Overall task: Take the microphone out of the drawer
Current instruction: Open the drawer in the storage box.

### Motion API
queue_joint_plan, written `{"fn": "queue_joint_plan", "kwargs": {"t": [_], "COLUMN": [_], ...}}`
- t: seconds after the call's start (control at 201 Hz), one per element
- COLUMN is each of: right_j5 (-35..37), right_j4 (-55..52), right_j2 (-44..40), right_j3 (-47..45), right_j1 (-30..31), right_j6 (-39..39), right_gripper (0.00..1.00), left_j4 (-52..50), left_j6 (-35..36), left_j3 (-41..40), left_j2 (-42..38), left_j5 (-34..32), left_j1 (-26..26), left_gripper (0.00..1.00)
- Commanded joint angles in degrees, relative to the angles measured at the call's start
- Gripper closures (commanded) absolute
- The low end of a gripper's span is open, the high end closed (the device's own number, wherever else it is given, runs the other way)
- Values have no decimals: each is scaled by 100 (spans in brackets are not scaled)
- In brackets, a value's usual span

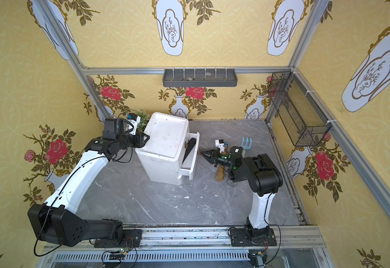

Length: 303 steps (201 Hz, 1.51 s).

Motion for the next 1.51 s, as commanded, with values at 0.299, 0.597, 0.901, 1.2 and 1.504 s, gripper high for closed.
{"fn": "queue_joint_plan", "kwargs": {"t": [0.299,0.597,0.901,1.2,1.504], "right_j5": [179,509,855,1029,1068], "right_j4": [-1104,-1496,-2311,-2636,-2953], "right_j2": [-608,-898,-1317,-1577,-1663], "right_j3": [-132,-258,-276,-343,-247], "right_j1": [-405,-504,-649,-680,-606], "right_j6": [-671,-859,-1269,-1442,-1609], "right_gripper": [100,100,100,100,100], "left_j4": [-331,-338,-348,-356,-362], "left_j6": [66,71,77,86,86], "left_j3": [-23,-14,-14,-6,-5], "left_j2": [82,100,116,127,139], "left_j5": [5,19,10,-10,-9], "left_j1": [-14,-14,-15,-14,-13], "left_gripper": [59,59,59,59,59]}}
